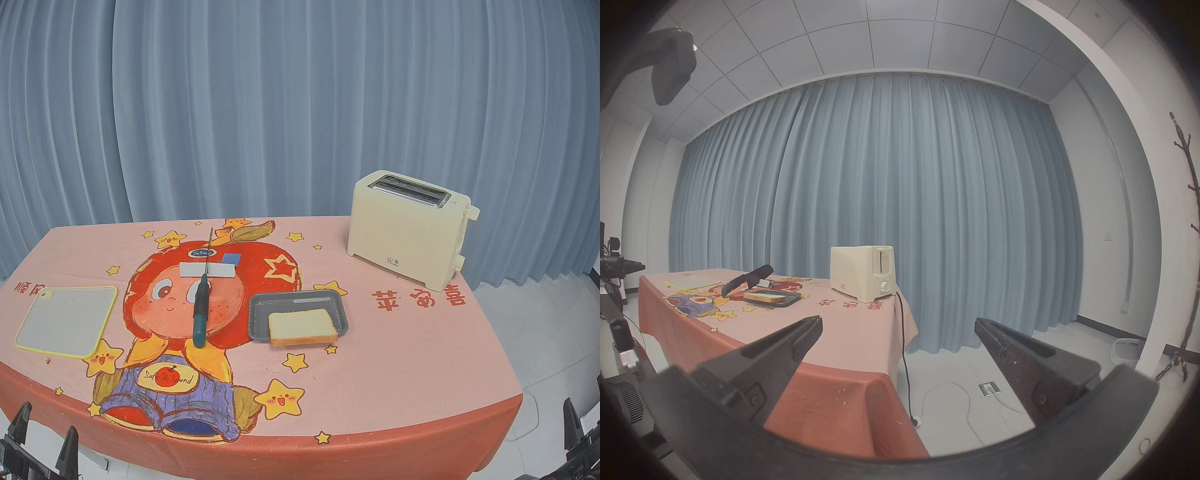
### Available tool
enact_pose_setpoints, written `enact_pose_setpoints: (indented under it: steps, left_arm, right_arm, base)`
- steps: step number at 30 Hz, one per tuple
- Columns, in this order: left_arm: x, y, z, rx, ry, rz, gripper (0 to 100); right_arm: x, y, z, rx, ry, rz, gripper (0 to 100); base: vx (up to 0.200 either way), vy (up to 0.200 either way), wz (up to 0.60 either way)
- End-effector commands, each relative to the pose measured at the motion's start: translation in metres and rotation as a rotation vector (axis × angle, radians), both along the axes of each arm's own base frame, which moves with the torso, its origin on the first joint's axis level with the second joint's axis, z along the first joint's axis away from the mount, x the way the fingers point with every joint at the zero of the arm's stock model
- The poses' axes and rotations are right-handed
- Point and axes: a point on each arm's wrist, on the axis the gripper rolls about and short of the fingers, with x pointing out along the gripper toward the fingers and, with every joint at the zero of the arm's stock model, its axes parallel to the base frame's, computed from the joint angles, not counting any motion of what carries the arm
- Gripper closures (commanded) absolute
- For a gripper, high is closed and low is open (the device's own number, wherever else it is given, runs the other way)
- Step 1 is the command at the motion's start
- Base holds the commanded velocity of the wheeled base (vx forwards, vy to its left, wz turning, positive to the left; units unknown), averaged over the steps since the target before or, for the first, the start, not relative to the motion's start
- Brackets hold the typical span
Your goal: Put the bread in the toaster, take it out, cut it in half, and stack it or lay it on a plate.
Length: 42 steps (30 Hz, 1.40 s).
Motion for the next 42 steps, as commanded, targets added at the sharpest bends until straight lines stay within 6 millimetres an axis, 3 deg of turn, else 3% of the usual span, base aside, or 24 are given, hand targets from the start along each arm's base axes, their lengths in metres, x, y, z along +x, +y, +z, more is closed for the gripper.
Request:
enact_pose_setpoints:
  steps: [1, 11, 16, 27, 32, 42]
  left_arm:
    - [0.000, 0.000, -0.005, 0.000, 0.004, 0.000, 0]
    - [0.000, 0.000, -0.005, 0.000, 0.004, 0.000, 0]
    - [0.000, 0.000, -0.005, 0.000, 0.004, 0.000, 0]
    - [0.000, 0.000, -0.005, -0.002, 0.004, 0.000, 0]
    - [0.000, 0.000, -0.005, 0.000, 0.004, 0.000, 0]
    - [0.000, 0.000, -0.005, 0.000, 0.004, 0.000, 0]
  right_arm:
    - [0.000, 0.000, -0.005, 0.003, 0.009, -0.001, 0]
    - [0.000, 0.000, -0.005, 0.001, 0.001, -0.005, 0]
    - [-0.002, 0.000, 0.018, -0.012, -0.197, 0.000, 0]
    - [-0.002, 0.000, 0.013, -0.017, -0.148, 0.019, 0]
    - [-0.003, 0.001, 0.027, 0.017, -0.152, 0.061, 0]
    - [0.018, 0.003, 0.058, 0.147, -0.010, 0.137, 0]
  base:
    - [0.000, 0.000, 0.00]
    - [0.000, 0.000, 0.00]
    - [0.000, 0.000, 0.00]
    - [0.000, 0.000, 0.00]
    - [0.000, 0.000, 0.00]
    - [0.000, 0.000, 0.00]
